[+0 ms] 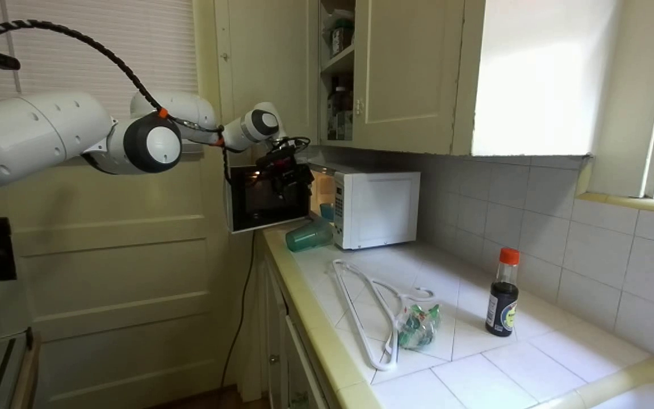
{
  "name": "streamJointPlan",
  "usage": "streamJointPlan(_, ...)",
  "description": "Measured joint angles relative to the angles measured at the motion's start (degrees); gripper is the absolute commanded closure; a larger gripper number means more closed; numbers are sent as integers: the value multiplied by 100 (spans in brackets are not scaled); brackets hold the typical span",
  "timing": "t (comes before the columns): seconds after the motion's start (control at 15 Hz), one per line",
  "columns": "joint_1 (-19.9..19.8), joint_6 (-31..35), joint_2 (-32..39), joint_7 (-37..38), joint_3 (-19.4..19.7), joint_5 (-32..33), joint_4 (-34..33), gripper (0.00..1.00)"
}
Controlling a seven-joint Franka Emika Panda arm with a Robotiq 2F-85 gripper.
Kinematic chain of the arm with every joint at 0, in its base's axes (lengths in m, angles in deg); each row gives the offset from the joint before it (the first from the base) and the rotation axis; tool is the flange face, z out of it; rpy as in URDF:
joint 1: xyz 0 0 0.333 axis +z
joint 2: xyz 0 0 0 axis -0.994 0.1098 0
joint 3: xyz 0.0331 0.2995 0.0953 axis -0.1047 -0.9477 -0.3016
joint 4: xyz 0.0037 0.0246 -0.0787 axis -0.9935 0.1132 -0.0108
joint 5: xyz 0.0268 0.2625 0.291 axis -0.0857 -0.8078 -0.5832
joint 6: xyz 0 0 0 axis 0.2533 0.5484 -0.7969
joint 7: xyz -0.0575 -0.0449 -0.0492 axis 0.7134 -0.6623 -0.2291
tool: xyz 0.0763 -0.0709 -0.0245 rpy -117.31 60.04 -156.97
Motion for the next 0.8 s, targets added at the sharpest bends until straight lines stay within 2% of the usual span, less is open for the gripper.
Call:
streamJointPlan(0.13,12,-47,0,528,12,0,-4,0)
streamJointPlan(0.47,10,-20,-1,825,23,3,-11,0)
streamJointPlan(0.8,-158,181,-25,1921,-15,-304,-22,0)
